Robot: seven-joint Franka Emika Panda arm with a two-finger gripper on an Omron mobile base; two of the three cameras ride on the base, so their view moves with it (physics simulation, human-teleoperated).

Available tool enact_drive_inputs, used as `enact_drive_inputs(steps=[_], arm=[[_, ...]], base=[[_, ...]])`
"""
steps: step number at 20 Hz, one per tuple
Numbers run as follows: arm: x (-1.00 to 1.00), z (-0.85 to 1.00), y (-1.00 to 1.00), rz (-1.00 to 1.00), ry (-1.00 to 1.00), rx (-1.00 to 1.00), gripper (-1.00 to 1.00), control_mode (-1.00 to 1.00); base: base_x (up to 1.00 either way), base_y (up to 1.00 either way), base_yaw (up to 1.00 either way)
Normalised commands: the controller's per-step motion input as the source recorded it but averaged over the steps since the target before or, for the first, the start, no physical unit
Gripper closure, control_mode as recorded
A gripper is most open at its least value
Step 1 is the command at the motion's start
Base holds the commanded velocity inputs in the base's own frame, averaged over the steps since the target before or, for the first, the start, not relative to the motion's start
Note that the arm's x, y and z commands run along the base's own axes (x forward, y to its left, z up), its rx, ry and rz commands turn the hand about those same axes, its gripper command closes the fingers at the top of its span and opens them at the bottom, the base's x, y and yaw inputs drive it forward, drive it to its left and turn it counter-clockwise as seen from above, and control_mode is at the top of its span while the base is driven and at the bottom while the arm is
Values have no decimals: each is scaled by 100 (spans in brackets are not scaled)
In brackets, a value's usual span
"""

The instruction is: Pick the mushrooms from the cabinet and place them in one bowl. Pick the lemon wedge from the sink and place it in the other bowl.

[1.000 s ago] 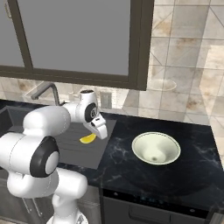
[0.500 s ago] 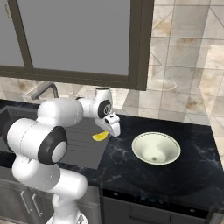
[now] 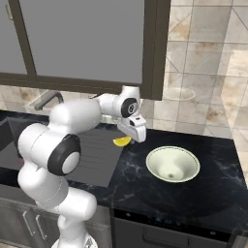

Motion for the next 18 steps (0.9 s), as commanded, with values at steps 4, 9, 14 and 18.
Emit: enact_drive_inputs(steps=[4, 9, 14, 18], arm=[[-11, 36, -52, -9, 8, 2, 100, -100], [-24, 24, -69, -10, 7, 1, 100, -100], [-42, 5, -64, -13, 4, 0, 100, -100], [-41, -2, -56, -12, 0, 0, 100, -100]], base=[[0, 0, 0], [0, 0, 0], [0, 0, 0], [0, 0, 0]])
